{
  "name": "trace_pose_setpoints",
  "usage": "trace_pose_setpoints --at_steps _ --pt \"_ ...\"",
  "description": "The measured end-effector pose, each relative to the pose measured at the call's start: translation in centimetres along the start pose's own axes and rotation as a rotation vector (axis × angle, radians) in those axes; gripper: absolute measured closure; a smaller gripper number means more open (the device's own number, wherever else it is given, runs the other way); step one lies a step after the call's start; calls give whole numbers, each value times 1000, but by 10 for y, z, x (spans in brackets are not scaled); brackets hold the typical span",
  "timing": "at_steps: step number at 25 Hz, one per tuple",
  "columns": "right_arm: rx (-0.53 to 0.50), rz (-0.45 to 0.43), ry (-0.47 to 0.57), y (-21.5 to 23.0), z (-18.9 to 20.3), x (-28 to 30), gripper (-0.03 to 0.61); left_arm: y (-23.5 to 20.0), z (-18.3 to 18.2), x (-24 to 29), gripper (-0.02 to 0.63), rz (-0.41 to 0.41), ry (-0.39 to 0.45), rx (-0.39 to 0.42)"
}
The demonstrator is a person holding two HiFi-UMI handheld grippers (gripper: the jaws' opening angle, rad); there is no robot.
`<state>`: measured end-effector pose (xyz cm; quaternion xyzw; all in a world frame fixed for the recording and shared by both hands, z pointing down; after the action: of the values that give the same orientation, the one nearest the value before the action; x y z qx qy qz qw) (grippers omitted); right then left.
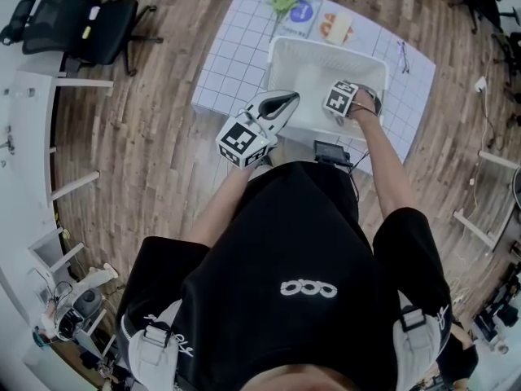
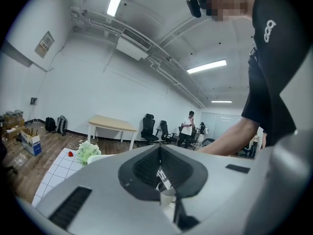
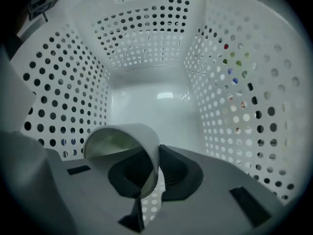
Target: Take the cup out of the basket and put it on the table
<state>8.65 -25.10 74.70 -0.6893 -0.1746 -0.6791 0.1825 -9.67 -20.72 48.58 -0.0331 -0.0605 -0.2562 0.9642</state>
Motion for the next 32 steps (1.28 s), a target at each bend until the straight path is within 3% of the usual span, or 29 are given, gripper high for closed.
trace_pose_setpoints --at_steps 12,22,32 --pt "88 228 250 -15 -32 -140 531 12 -15 -63 606 -55 72 -9" --pt "160 392 432 -94 -20 -259 531 42 -22 -119 606 -18 124 -26" --pt "240 405 447 -174 22 -270 532 90 -19 -133 606 88 149 -44"
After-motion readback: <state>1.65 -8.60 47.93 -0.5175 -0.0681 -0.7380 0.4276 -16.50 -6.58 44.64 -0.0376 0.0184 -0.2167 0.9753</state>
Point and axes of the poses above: the fingertips, and each gripper's own axes: x forward along the fingers, y to its right, z out of its underside, the point moved 4 cm from there along -x, backward along the fingers, and after that the axes turned 11 degrees about x, right-handed, at the moved point
